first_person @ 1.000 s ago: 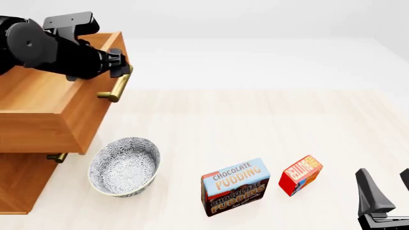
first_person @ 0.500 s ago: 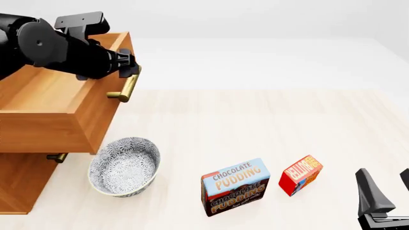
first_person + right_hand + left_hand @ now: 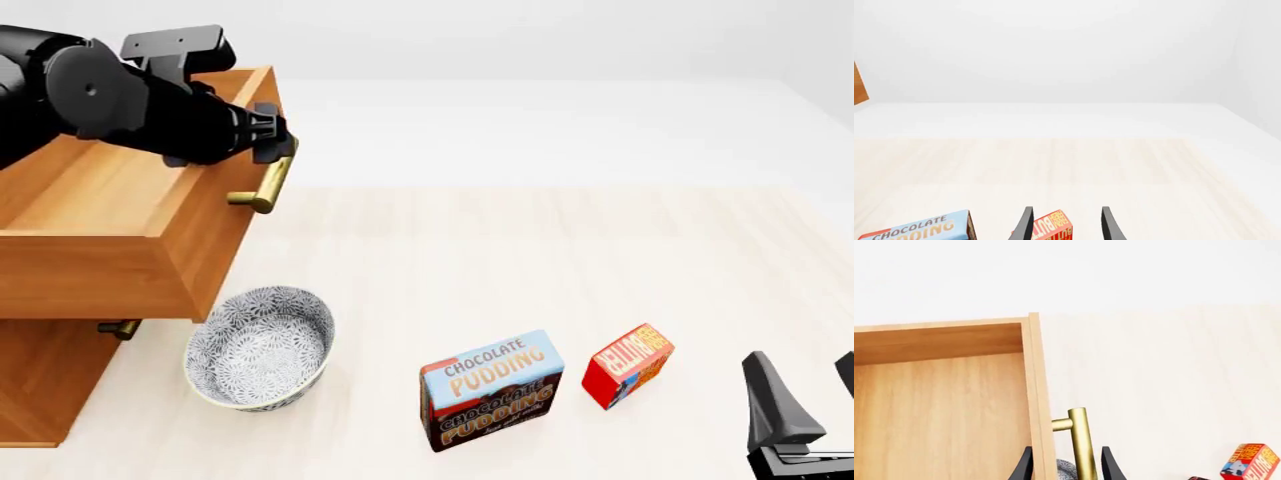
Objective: Put the butter at the back in the top drawer of the cabinet and close it.
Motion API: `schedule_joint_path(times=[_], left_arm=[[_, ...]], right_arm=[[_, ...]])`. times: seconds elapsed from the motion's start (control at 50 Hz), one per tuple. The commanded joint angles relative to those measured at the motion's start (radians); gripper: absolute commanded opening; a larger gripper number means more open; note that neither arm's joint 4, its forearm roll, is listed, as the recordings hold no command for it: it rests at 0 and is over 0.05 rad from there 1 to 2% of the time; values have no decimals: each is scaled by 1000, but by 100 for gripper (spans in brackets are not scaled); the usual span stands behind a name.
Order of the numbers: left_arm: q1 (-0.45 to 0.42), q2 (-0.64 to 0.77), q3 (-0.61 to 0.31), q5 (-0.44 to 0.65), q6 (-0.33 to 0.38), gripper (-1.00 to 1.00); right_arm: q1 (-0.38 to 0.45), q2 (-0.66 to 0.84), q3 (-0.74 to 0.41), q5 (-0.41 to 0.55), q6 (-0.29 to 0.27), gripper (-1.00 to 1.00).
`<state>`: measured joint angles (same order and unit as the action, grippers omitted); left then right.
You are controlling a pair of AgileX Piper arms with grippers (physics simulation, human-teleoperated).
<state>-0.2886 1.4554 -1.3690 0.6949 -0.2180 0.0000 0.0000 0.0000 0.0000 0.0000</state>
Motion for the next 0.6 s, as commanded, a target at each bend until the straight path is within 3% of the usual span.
schedule_joint_path(times=[0.02,0.6], left_arm=[[-36,4,-8,2,19,100],[-25,-95,-59,99,54,100]], right_arm=[[0,0,0,0,0,100],[0,0,0,0,0,100]])
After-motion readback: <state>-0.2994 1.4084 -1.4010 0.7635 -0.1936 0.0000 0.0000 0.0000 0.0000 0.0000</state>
